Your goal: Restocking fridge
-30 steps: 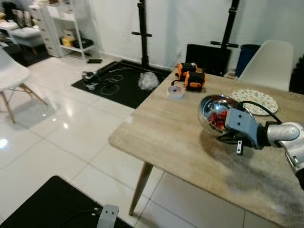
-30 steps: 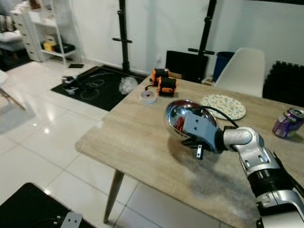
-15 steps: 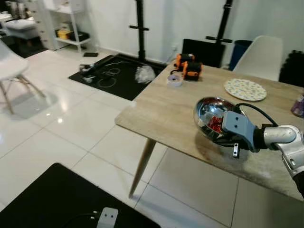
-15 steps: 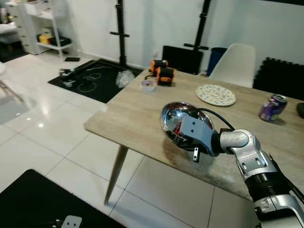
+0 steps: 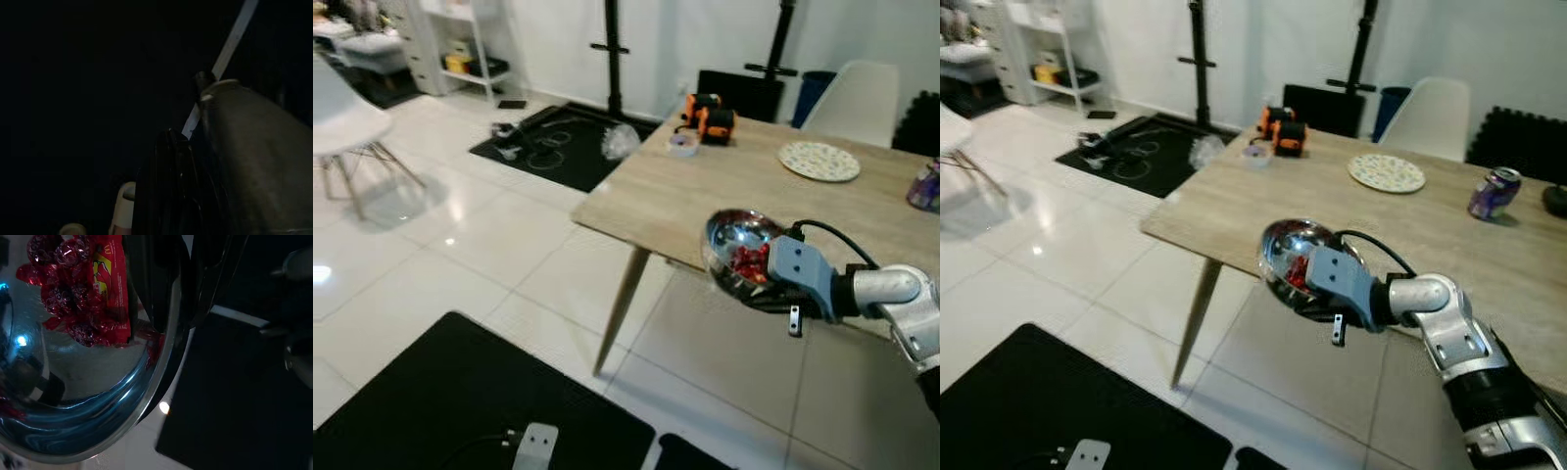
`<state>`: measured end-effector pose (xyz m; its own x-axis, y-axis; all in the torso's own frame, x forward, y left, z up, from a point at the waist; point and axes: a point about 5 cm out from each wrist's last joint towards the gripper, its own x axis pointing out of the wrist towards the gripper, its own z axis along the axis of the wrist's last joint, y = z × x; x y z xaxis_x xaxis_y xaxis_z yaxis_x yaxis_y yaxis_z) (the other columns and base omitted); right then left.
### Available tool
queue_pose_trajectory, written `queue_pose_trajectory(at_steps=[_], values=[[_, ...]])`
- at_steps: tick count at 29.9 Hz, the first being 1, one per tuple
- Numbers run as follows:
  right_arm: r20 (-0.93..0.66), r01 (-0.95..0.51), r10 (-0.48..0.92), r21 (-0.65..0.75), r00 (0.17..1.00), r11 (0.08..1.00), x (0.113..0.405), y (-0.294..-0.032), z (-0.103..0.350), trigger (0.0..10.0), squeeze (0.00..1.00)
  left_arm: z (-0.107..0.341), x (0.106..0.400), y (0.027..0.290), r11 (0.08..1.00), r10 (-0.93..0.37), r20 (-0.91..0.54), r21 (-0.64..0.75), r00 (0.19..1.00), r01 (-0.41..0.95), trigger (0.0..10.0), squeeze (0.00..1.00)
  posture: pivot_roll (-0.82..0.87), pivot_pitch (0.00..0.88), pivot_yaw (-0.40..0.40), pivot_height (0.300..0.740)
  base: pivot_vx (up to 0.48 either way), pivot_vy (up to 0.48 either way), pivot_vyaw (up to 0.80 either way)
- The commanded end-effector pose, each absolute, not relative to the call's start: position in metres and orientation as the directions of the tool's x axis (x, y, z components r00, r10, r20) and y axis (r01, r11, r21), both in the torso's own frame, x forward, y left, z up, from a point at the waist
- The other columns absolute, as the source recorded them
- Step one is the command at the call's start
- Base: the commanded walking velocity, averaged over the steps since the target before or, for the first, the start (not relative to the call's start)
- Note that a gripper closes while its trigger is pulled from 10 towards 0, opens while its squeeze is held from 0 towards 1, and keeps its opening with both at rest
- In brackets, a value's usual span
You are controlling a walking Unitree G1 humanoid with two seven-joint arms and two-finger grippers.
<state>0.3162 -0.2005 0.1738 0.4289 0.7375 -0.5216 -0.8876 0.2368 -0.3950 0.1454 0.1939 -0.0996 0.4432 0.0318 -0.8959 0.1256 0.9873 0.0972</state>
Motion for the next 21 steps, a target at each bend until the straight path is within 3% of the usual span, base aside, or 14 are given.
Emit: queue_pose_trajectory(at_steps=[1,8,12,19,21], values=[[-0.52,-0.898,0.751,-0.379,0.408,0.225,0.311,-0.201,0.174,10.0,0.0,-0.107,0.124,0.197,0.983,0.039,-0.931,0.1,0.364,0.151,10.0,0.0,-0.07,0.0,-0.009,0.74,-0.326,0.0,0.0],[-0.565,-0.946,0.77,-0.285,0.297,0.155,0.296,-0.196,0.165,10.0,0.0,-0.106,0.126,0.196,0.983,0.037,-0.929,0.1,0.369,0.153,10.0,0.0,-0.07,0.0,-0.01,0.74,-0.311,0.0,0.0],[-0.639,-0.959,0.719,-0.241,0.274,0.151,0.291,-0.201,0.144,10.0,0.0,-0.106,0.127,0.196,0.984,0.036,-0.928,0.098,0.371,0.151,10.0,0.0,-0.08,0.0,-0.013,0.74,0.0,0.0,0.0],[-0.717,-0.942,0.611,-0.246,0.335,0.227,0.292,-0.214,0.114,10.0,0.0,-0.106,0.126,0.196,0.984,0.036,-0.928,0.097,0.371,0.147,10.0,0.0,-0.08,0.0,-0.016,0.74,0.0,0.0,0.0],[-0.76,-0.906,0.508,-0.257,0.405,0.338,0.291,-0.23,0.083,10.0,0.0,-0.107,0.126,0.195,0.985,0.034,-0.928,0.094,0.37,0.146,10.0,0.0,-0.08,0.0,-0.015,0.74,0.0,0.0,0.0]])
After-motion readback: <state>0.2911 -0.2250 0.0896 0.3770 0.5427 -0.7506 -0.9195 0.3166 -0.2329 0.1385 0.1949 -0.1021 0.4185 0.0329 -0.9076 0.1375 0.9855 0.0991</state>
